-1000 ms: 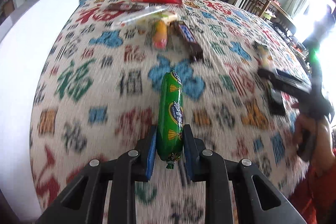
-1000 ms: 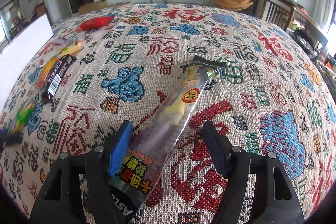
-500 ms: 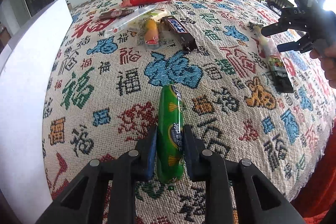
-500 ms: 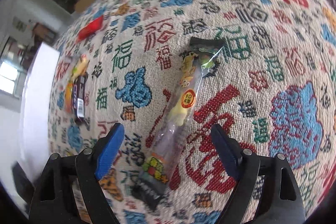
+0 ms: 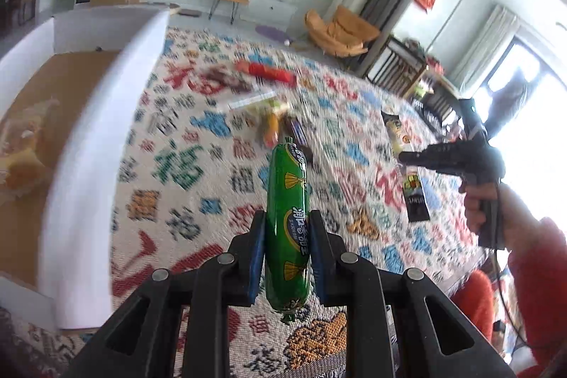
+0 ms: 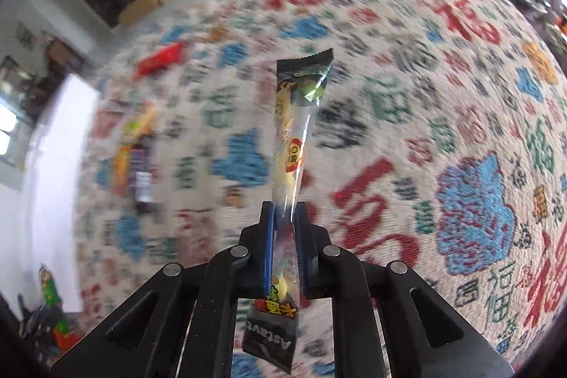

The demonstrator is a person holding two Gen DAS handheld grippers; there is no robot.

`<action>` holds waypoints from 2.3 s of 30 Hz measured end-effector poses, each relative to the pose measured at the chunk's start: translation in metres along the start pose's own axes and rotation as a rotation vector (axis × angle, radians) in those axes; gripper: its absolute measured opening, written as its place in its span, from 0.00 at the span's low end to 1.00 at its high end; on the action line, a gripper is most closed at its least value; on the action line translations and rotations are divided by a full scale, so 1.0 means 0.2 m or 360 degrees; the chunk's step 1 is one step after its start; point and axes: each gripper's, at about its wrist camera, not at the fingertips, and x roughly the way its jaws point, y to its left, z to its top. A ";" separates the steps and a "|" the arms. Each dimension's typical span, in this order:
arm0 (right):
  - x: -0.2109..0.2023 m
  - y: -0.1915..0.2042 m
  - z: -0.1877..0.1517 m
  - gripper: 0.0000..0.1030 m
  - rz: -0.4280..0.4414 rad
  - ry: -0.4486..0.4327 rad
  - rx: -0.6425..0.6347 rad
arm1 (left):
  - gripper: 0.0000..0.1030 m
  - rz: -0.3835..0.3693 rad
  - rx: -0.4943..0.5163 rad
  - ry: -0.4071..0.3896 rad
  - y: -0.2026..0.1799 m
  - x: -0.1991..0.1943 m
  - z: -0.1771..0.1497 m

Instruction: Organize snacks

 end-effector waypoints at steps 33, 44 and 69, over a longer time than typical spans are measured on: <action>0.13 0.40 -0.25 0.61 -0.0263 -0.0320 -0.0576 | 0.98 0.0195 0.0138 -0.0040 0.07 -0.12 0.08; 0.10 -0.01 -0.42 0.79 -0.0328 -0.0387 -0.0466 | 0.97 0.0465 0.0196 0.0192 -0.05 0.82 0.00; 0.24 -0.05 -0.37 0.85 -0.0317 -0.0373 -0.0419 | 1.00 0.0579 0.0307 0.0164 -0.06 0.90 0.00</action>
